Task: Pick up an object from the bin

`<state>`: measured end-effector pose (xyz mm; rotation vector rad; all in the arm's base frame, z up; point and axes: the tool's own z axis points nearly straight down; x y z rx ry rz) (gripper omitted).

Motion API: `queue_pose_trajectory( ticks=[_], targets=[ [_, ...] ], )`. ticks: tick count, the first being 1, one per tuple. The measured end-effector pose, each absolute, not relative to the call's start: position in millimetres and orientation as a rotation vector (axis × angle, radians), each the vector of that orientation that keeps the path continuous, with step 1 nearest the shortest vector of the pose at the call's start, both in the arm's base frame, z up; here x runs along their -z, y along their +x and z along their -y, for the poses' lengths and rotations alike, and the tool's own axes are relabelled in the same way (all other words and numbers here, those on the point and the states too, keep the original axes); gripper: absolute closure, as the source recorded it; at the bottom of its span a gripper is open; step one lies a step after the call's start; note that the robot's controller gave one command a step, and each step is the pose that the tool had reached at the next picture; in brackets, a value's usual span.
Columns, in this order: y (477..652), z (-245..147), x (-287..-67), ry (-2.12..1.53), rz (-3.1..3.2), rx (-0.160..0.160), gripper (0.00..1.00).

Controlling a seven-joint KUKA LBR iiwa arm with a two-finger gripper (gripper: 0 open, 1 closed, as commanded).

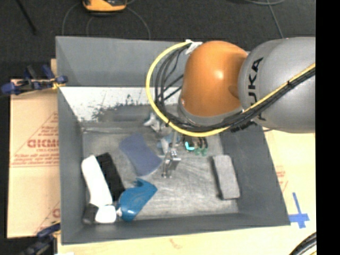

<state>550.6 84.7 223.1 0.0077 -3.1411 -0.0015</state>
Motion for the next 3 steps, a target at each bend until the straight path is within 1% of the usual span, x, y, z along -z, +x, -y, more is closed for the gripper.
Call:
queue_pose_trajectory(
  ticks=[1, 2, 3],
  targets=[
    [557.1, -89, -228, 0.099, 3.141, -0.002, 0.00],
    [560.5, -85, -186, 0.380, 3.131, 0.000, 0.00],
    [553.6, -76, -125, 0.228, 3.141, 0.002, 0.00]
  ],
)
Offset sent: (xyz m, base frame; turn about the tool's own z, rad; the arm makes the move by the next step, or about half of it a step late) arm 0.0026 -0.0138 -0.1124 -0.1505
